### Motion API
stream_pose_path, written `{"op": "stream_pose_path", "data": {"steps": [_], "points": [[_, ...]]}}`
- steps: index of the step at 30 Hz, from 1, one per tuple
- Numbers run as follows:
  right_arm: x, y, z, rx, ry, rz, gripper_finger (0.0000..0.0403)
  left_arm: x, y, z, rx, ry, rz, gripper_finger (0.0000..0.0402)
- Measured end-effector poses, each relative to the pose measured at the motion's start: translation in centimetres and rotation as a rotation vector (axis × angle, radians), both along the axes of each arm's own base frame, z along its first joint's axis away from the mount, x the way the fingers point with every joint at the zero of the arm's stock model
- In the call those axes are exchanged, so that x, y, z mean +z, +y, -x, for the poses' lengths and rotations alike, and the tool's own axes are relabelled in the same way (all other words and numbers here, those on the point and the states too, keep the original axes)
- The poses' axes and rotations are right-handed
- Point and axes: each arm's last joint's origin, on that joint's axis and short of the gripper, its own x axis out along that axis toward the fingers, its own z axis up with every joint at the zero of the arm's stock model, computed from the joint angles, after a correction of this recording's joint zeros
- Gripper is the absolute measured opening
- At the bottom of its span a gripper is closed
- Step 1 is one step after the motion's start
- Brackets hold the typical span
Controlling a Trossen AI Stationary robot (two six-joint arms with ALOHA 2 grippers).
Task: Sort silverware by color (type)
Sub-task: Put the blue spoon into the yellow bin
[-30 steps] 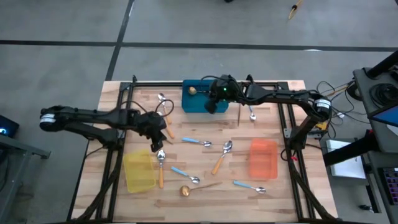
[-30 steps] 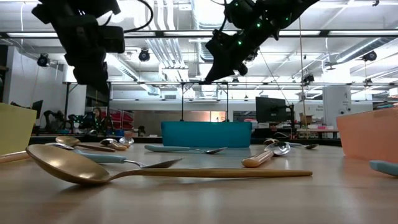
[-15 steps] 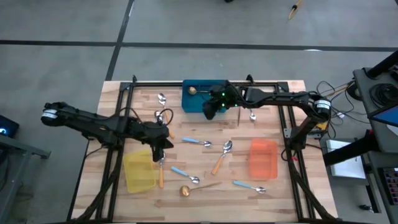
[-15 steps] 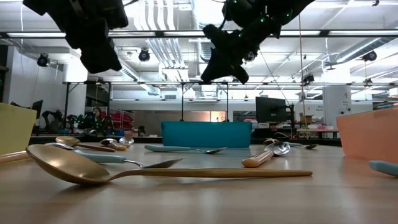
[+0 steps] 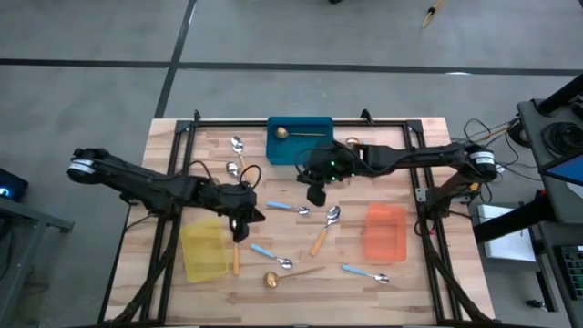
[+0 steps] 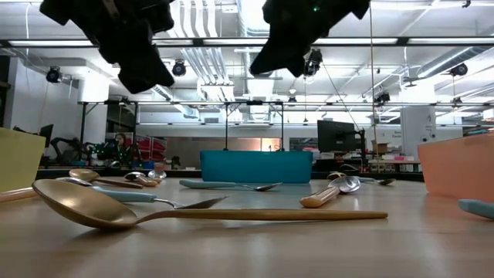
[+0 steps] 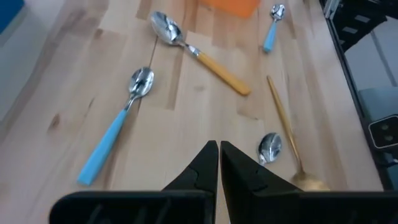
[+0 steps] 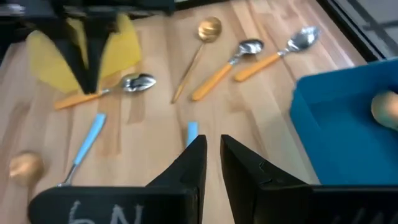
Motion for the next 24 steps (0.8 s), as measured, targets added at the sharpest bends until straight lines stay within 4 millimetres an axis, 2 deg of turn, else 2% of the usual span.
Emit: {"op": "stream_pose_path", "data": {"steps": [6, 12, 19, 24], "points": [[0.9, 0.7, 0.6, 0.066, -0.04, 0.077, 0.0038, -1.5, -0.3, -2.0, -0.035, -0.033, -0.041, 0.0], [1.0, 0.7, 1.4, 0.103, -0.168, 0.162, 0.0038, -2.5, -0.5, -3.3, -0.059, -0.07, -0.07, 0.0], [0.9, 0.9, 3.5, 0.127, -0.31, 0.243, 0.0038, -2.4, -0.1, -4.0, -0.094, -0.145, -0.14, 0.0], [1.9, 0.9, 4.6, 0.154, -0.359, 0.328, 0.0038, -2.1, 1.1, -4.4, -0.07, -0.183, -0.186, 0.0]]}}
